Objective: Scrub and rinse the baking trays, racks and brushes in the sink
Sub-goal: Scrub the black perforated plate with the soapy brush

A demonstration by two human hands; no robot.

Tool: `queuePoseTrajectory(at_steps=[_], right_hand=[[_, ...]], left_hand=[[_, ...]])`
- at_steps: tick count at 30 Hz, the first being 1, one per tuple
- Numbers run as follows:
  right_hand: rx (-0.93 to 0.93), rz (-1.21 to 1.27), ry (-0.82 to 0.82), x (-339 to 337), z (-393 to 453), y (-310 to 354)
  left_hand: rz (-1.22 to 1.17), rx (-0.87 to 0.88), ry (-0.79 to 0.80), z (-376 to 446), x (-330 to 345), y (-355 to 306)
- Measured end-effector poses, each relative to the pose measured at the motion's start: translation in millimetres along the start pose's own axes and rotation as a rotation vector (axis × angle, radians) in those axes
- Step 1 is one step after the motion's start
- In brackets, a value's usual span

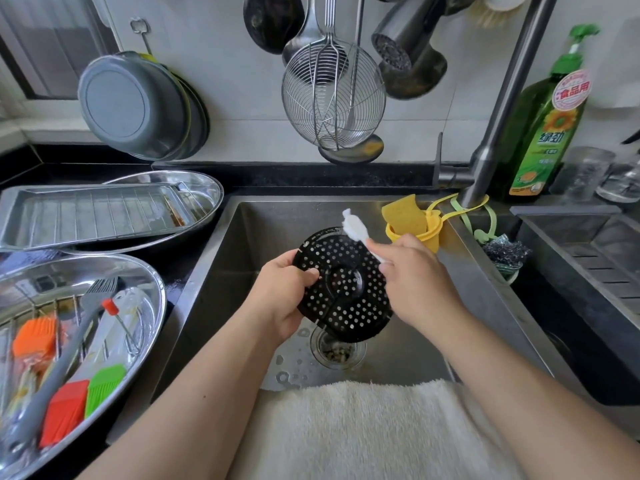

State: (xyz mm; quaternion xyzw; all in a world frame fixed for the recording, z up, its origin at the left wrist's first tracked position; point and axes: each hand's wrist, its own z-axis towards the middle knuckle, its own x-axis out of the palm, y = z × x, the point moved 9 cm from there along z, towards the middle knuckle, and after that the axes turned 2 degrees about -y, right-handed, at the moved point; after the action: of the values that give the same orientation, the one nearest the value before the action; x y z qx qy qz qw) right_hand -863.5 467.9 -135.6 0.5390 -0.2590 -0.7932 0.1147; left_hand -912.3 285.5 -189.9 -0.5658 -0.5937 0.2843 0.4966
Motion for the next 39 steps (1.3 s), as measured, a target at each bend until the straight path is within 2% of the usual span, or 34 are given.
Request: queuePoseTrajectory(at_steps=[2,6,10,14,17,21,25,29,33,36,39], right_hand=[[0.033,-0.028,0.017,-0.4,-0.9,-6.9],[-0.046,0.029,0.035,5.4,-4.9,7.3],[0.043,0.015,0.021,-1.7,0.6,-10.5],[-0.091,0.067,0.07,8.1,-8.6,15.6],[-0.016,0.05,0.037,4.4,-2.5,5.8],[-0.195,0.108,0.168,21.8,-22.3,43.1],[-0.032,-0.004,0.06,6.6,-5.4,11.7],[-0.181,0.071,0.167,23.6,-21.4,38.1],[-0.015,-0.025,0.033,5.6,-4.5,11.0],[-0.106,0.059,0.125,18.7,-13.9,25.0],[-0.05,0.038,0.073,12.5,-6.2,14.0]], left_hand=[[-0.004,0.015,-0.026,1.4,-3.7,-3.1],[-0.012,0.02,-0.037,-1.1,-3.5,-4.9],[-0.025,0.022,-0.041,-2.3,-4.1,-6.6],[-0.035,0.012,-0.026,1.7,-2.3,-2.8],[-0.039,0.015,-0.03,3.9,-2.9,-2.9],[-0.039,0.019,-0.01,4.4,-2.3,-2.3],[-0.04,0.02,-0.024,4.3,-2.8,-2.1],[-0.025,0.024,0.003,4.7,0.6,-1.9],[-0.014,0.03,-0.021,4.8,-2.5,-2.4],[-0.007,0.025,-0.023,5.8,-3.3,-1.0],[0.0,0.02,-0.018,4.8,-2.0,-1.1]])
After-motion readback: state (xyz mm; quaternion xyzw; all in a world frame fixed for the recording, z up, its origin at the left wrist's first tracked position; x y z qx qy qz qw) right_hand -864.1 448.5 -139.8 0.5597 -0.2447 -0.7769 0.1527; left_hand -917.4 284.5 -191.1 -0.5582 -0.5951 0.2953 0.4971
